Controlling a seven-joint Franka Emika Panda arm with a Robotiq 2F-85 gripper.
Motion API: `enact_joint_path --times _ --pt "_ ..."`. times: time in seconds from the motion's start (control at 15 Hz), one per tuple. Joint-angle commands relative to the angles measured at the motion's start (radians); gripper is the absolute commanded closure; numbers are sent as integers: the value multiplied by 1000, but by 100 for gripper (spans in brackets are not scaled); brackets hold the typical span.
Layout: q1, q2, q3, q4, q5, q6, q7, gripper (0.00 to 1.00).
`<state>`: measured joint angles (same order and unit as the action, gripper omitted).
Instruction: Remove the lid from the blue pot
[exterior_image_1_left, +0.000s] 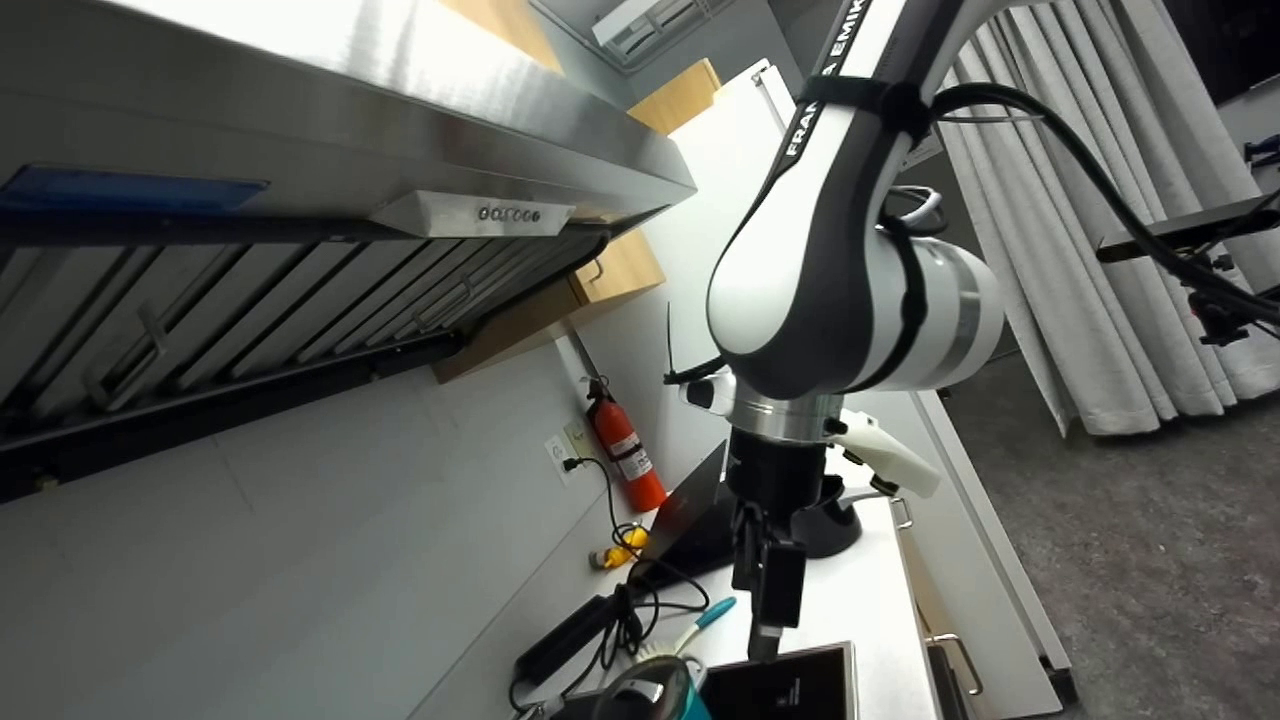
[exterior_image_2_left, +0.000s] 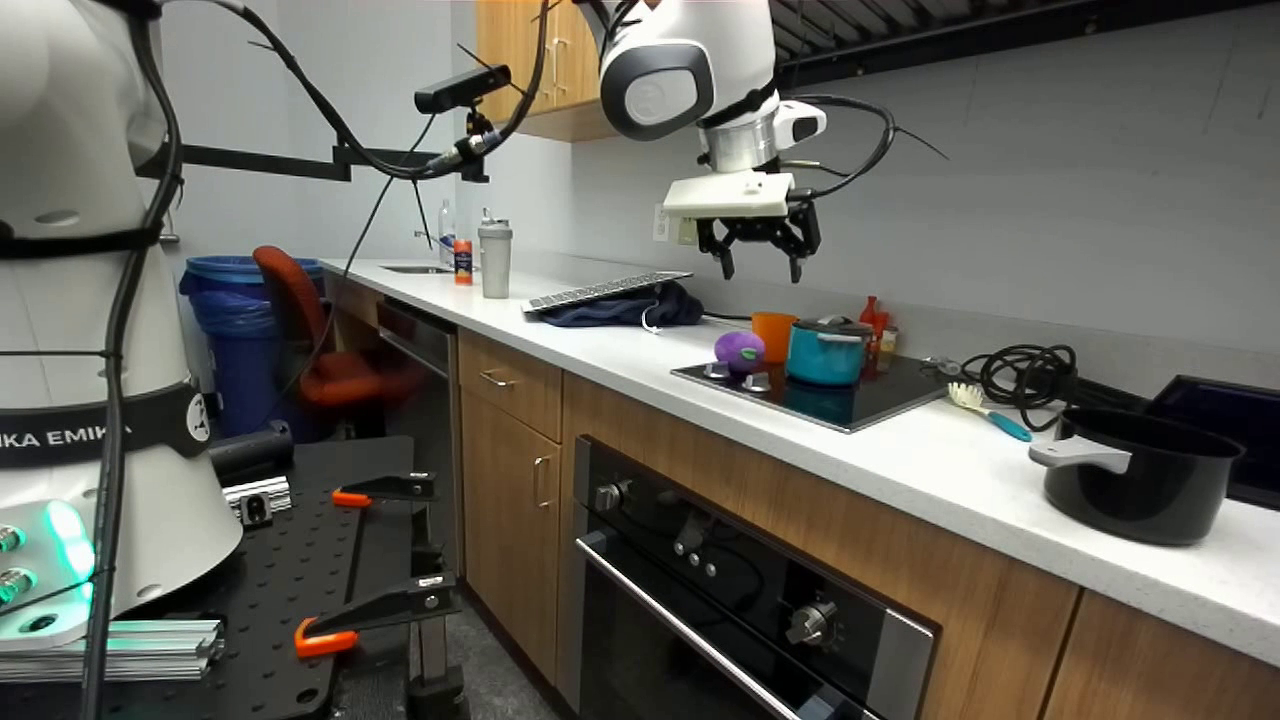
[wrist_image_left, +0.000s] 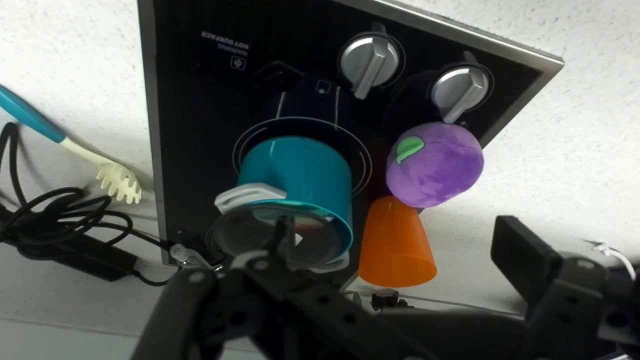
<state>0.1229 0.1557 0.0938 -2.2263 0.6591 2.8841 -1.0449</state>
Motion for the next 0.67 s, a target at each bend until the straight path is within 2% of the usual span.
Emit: enact_joint_path --times 0.0,0.6 --pt "-2 16 3 15 6 6 -12 0" --pt "-12 135 33 151 45 98 -70 0"
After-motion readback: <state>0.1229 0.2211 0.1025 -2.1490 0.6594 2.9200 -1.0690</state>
